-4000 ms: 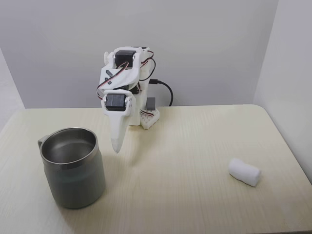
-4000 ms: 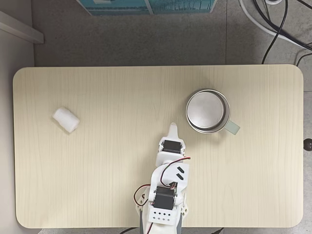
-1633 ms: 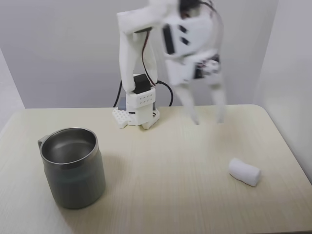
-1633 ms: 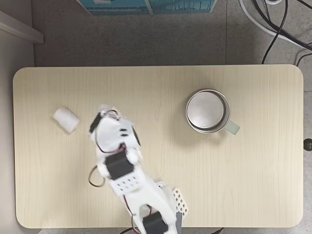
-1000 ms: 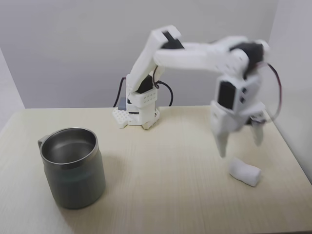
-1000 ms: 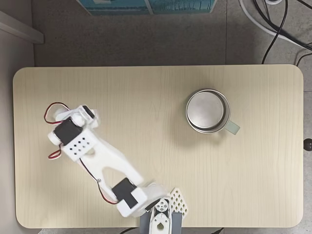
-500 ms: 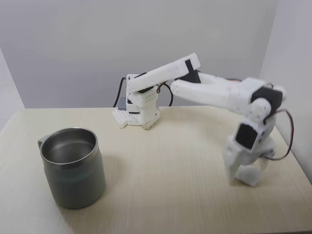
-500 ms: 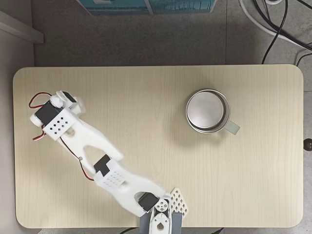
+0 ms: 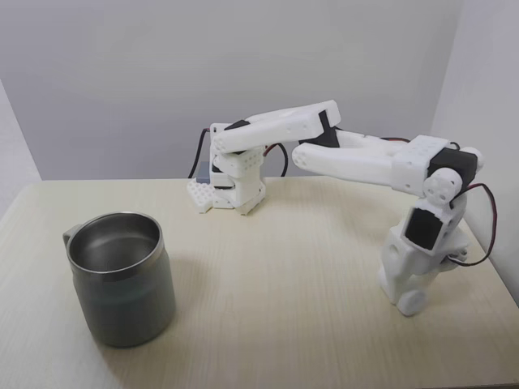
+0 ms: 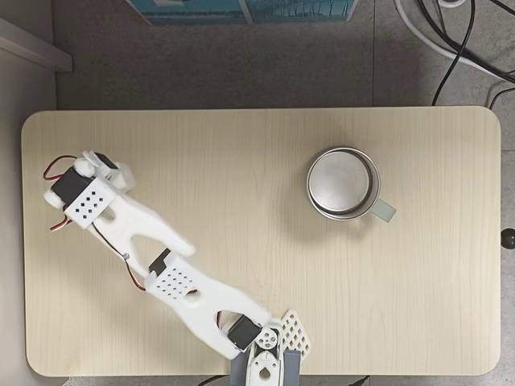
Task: Grasp a dressing and put it in the cup.
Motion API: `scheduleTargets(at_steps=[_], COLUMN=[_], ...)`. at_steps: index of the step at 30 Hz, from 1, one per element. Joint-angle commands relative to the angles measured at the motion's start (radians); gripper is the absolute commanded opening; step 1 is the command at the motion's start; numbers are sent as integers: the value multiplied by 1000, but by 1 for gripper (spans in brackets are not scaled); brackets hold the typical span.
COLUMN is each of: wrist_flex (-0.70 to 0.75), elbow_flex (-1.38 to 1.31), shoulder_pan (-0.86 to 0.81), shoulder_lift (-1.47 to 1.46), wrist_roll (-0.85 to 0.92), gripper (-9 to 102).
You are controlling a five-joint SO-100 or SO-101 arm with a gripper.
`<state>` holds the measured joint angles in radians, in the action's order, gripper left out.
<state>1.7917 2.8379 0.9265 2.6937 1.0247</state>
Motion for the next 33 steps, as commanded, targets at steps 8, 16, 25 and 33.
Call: scheduleTargets(at_steps=[8,16,25,33], wrist_flex=[41,43,43,41], elbow_flex=[49,15,-147,-281], shoulder_pan=[14,-8,-92,-264], shoulder_lift=[-92,-373,-796,-1086], wrist_roll=[-81,-195,-272,-380], gripper=[0,0,0,0])
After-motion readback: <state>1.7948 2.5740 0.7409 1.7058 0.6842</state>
